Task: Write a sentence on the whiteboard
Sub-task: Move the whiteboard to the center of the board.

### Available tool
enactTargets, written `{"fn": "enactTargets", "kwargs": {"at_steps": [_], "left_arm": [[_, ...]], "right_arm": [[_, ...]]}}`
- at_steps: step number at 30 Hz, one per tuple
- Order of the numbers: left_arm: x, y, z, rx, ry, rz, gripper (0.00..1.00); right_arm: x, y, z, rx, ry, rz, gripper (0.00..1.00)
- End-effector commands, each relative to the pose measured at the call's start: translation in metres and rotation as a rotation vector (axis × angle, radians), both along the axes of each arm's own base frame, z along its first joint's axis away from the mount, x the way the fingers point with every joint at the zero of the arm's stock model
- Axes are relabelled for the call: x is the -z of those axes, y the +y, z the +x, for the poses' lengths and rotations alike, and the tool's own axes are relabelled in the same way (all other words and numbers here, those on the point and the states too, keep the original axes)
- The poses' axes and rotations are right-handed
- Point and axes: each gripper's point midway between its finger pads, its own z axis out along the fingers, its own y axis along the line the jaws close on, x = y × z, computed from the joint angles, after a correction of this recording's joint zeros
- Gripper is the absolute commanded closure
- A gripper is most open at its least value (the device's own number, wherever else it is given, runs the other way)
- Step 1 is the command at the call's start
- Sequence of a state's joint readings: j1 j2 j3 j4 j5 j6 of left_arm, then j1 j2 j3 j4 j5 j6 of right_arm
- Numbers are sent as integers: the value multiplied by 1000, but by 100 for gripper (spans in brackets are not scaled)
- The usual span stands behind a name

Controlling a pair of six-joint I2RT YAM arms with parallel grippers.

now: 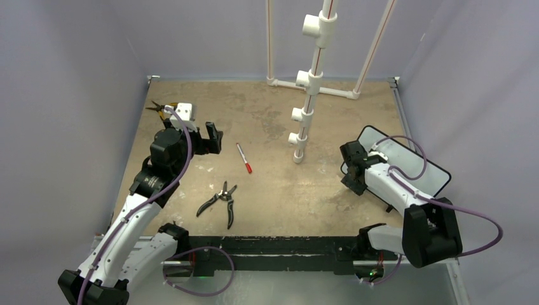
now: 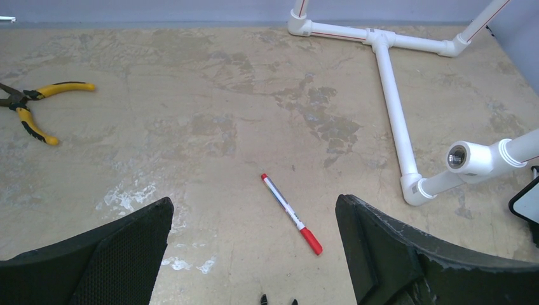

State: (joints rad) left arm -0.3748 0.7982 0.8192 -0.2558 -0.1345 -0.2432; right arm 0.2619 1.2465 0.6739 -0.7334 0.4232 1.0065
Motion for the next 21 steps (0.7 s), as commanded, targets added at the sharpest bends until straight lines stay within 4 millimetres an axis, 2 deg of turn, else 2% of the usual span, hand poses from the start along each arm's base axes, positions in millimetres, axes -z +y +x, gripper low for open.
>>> {"fn": "enactTargets", "kwargs": {"at_steps": [1,8,11,16,21], "left_arm": [[-4,-1,2,2,-21,-3,2],[-2,-3,2,4,-15,-2,2],[-2,-2,2,3,-14,-2,2],[-2,-2,2,3,-15,-2,2],[-3,-2,1,3,-18,-4,2]], "right_arm": [[-6,-4,16,26,-58,-23,63],[-10,-4,25,13,-100,-32,67],[-11,-3,28,5,-121,-25,73],[-15,-4,30,1,-146,-30,74],[-11,-3,30,-9,-135,-33,81]]}}
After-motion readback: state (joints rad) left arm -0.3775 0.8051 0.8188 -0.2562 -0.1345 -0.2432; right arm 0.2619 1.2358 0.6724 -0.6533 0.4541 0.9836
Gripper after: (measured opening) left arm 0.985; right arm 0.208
